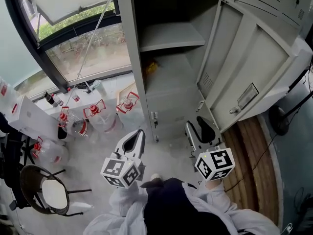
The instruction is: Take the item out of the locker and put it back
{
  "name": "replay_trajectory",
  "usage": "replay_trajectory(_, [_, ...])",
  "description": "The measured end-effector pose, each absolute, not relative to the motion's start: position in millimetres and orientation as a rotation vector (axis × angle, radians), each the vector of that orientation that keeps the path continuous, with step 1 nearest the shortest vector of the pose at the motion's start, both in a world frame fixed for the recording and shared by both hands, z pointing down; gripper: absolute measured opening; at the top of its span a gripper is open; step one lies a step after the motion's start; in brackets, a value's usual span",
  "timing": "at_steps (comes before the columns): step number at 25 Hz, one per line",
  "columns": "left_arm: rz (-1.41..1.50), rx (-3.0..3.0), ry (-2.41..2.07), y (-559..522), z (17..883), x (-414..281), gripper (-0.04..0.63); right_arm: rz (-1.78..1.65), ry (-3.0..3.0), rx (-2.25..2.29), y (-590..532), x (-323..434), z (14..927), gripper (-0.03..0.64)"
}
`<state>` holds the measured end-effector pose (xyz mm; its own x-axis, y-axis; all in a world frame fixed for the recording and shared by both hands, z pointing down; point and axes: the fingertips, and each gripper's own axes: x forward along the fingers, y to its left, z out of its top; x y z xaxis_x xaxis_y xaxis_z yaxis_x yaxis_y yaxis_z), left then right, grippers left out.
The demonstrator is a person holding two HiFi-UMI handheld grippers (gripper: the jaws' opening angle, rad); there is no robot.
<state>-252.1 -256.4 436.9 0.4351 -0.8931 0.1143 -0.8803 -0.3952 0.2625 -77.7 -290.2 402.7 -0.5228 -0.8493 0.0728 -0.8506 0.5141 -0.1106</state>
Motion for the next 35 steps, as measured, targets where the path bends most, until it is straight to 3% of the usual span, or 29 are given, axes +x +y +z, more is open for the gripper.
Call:
replay_trajectory(2, [-0.060, 2.411, -1.539, -252.6, 436.7, -246.9, 0.009, 0.237, -2.719, 1.522, -281.4, -73.6, 411.7, 0.149])
replay_trajectory(7, [-0.060, 2.421, -1.553, -242.9, 438.8, -230.5, 0.009, 0.264, -2.715, 1.505, -269.4, -58.6, 427.4, 0.024])
replay_trajectory(10, [-0.056, 2.425, -1.558, -235.8, 444.1, -223.6, 0.009, 0.263, -2.720, 1.487, -264.3, -53.8, 435.2, 0.000])
replay_trajectory(35, [0.012, 2.433, -1.545, -208.7, 460.5, -189.0, 0.009, 0.275, -2.664, 1.401, -238.1, -27.2, 467.4, -0.002])
